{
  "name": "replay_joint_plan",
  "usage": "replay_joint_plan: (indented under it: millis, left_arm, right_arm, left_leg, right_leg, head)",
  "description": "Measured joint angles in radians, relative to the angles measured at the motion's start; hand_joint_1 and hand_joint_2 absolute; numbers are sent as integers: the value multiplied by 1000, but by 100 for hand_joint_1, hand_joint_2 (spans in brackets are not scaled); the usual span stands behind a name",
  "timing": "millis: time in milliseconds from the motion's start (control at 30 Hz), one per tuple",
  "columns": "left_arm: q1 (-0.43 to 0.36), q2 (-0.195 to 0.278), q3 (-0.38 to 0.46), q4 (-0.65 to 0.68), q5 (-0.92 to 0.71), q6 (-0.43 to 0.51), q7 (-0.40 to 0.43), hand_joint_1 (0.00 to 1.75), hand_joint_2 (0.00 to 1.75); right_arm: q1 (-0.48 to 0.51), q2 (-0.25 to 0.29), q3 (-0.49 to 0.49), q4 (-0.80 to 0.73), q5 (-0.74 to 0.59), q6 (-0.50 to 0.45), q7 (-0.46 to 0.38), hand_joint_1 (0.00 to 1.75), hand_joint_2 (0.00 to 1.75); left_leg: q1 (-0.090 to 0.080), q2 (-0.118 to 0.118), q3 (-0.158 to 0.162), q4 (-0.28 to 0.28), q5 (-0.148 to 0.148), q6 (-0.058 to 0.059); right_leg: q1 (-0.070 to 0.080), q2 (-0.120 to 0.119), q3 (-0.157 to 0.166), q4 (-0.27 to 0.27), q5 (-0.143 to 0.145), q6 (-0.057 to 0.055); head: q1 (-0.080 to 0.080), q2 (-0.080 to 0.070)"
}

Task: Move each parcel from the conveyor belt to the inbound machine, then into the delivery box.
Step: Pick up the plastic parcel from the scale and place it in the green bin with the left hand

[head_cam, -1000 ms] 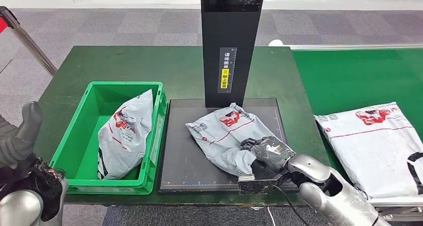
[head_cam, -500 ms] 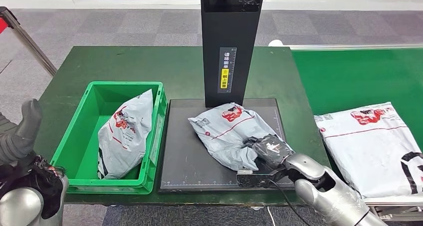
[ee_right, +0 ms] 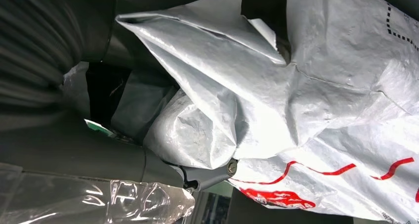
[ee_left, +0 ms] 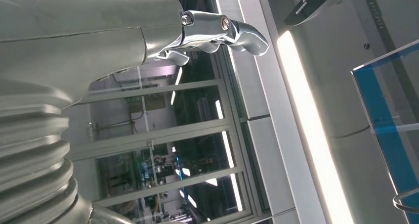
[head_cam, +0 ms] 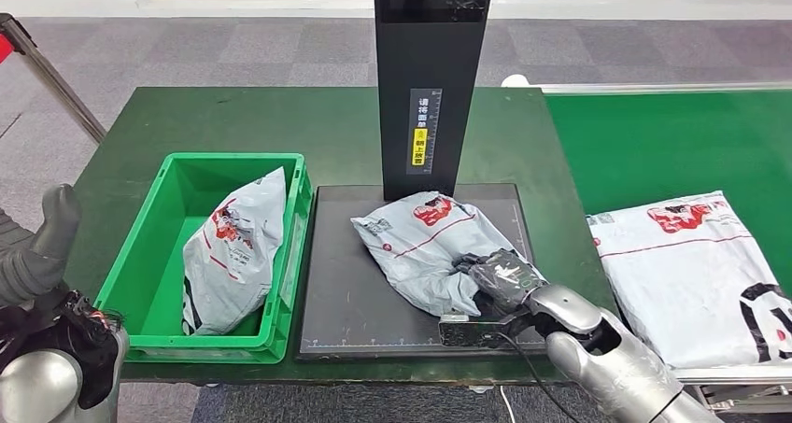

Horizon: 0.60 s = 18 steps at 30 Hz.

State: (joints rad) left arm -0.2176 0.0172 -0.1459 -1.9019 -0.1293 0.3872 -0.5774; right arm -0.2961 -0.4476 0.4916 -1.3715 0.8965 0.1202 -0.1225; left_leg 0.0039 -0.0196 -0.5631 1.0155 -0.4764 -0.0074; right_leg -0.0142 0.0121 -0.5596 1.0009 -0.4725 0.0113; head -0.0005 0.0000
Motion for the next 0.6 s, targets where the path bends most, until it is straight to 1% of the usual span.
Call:
replay_joint_plan:
  millis: [133, 333, 467, 533, 600]
  left_arm:
    - [-1, -1, -4, 2, 0, 1, -3, 0, 175]
    - [-4, -7, -14, 8, 0, 2, -10, 0, 175]
    - [-5, -15, -23, 16, -3, 5, -31, 0, 175]
    - [-7, -18, -25, 21, -4, 9, -38, 0, 175]
    - [-8, -20, -25, 25, -4, 12, -43, 0, 175]
  right_arm:
    - [-37, 33, 12, 51, 5, -31, -6, 175, 175]
    - [-86, 103, 29, 116, -3, -72, -29, 175, 175]
    - [-144, 185, 53, 142, -32, -90, -81, 175, 175]
    - [-178, 226, 68, 146, -57, -91, -85, 175, 175]
    - [-200, 252, 81, 146, -83, -93, -83, 175, 175]
  left_leg:
    - [0, 1, 0, 0, 1, -1]
    - [0, 1, -1, 0, 2, -1]
    - [0, 3, -2, 0, 2, -2]
    - [0, 5, -2, 0, 3, -3]
    - [0, 3, -3, 0, 4, -4]
  right_leg:
    - [0, 0, -1, 0, 1, 0]
    - [0, 0, -1, 2, 1, -1]
    - [0, 4, -5, 3, 2, -2]
    - [0, 6, -6, 4, 3, -3]
    - [0, 4, -7, 4, 3, -3]
  head:
    - [0, 0]
    - [0, 0]
    - [0, 0]
    - [0, 0]
    - [0, 0]
